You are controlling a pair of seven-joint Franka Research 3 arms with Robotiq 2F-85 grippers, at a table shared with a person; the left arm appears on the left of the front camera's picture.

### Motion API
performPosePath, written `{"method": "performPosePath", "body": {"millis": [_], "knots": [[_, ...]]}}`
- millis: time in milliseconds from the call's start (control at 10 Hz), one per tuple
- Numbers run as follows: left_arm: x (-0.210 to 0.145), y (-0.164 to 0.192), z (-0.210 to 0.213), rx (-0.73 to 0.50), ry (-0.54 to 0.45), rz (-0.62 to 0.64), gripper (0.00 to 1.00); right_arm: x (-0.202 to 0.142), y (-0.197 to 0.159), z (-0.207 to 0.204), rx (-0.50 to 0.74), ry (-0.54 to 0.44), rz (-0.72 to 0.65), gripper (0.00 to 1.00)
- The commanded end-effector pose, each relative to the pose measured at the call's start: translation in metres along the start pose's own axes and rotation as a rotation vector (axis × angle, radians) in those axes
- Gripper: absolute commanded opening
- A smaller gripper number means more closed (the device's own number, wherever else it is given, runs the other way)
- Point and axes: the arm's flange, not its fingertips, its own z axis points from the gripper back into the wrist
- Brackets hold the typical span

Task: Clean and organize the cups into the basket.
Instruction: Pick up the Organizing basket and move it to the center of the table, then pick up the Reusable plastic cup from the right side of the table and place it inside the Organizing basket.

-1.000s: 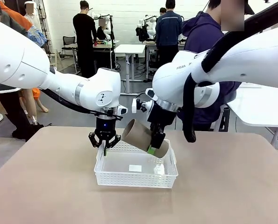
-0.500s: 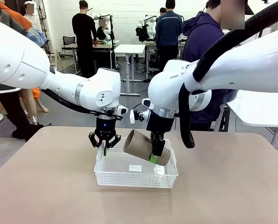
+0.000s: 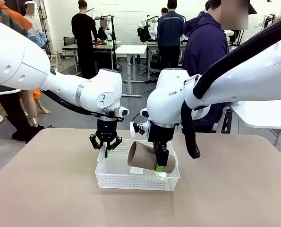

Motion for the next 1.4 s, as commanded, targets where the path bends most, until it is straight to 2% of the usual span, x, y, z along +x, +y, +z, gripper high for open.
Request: {"method": "performPosePath", "body": {"millis": [0, 300, 400, 800, 900, 1000, 1200, 1300], "knots": [[0.001, -0.001, -0.002, 0.009, -0.001, -0.001, 0.00, -0.003, 0.009, -0.009, -0.044, 0.026, -0.012, 0.81], [0.001, -0.001, -0.002, 0.009, -0.001, -0.001, 0.00, -0.006, 0.011, -0.019, -0.068, 0.003, 0.018, 0.81], [0.001, -0.001, -0.002, 0.009, -0.001, -0.001, 0.00, -0.006, 0.012, -0.018, -0.061, -0.003, 0.023, 1.00], [0.001, -0.001, -0.002, 0.009, -0.001, -0.001, 0.00, -0.005, 0.016, -0.011, -0.065, -0.036, 0.027, 1.00], [0.001, -0.001, -0.002, 0.009, -0.001, -0.001, 0.00, -0.008, 0.023, 0.009, -0.083, -0.083, 0.037, 1.00], [0.001, -0.001, -0.002, 0.009, -0.001, -0.001, 0.00, -0.024, 0.038, 0.050, -0.107, -0.201, 0.040, 1.00], [0.001, -0.001, -0.002, 0.009, -0.001, -0.001, 0.00, -0.097, 0.075, 0.140, -0.242, -0.469, 0.033, 1.00], [0.001, -0.001, -0.002, 0.009, -0.001, -0.001, 0.00, -0.143, 0.094, 0.167, -0.278, -0.567, 0.011, 1.00]]}}
